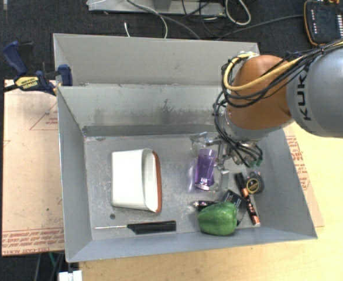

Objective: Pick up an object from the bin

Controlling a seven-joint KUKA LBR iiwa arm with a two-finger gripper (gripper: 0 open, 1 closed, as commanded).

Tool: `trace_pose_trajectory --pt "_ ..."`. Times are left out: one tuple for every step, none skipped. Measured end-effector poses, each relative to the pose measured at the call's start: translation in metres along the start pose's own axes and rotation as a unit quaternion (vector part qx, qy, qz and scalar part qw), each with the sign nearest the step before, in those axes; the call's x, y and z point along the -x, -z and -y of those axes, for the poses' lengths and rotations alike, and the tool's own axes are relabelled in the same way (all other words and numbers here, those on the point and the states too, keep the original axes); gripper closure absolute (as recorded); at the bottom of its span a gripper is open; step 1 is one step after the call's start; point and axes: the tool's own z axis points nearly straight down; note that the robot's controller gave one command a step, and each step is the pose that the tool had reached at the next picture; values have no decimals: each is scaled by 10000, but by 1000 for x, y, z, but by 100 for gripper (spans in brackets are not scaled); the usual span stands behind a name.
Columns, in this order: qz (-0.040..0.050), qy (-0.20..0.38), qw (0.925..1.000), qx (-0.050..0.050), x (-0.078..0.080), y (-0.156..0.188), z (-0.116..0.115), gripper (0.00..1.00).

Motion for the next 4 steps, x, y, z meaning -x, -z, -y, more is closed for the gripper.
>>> trace_pose_trajectory --pt "-7 1854 9827 5 5 -1 15 0" --pt "15 2130 9770 8 5 -74 2 0" --pt "39 4438 8961 -14 11 -74 -9 100" --pt "41 4438 8961 -13 11 -73 -9 100"
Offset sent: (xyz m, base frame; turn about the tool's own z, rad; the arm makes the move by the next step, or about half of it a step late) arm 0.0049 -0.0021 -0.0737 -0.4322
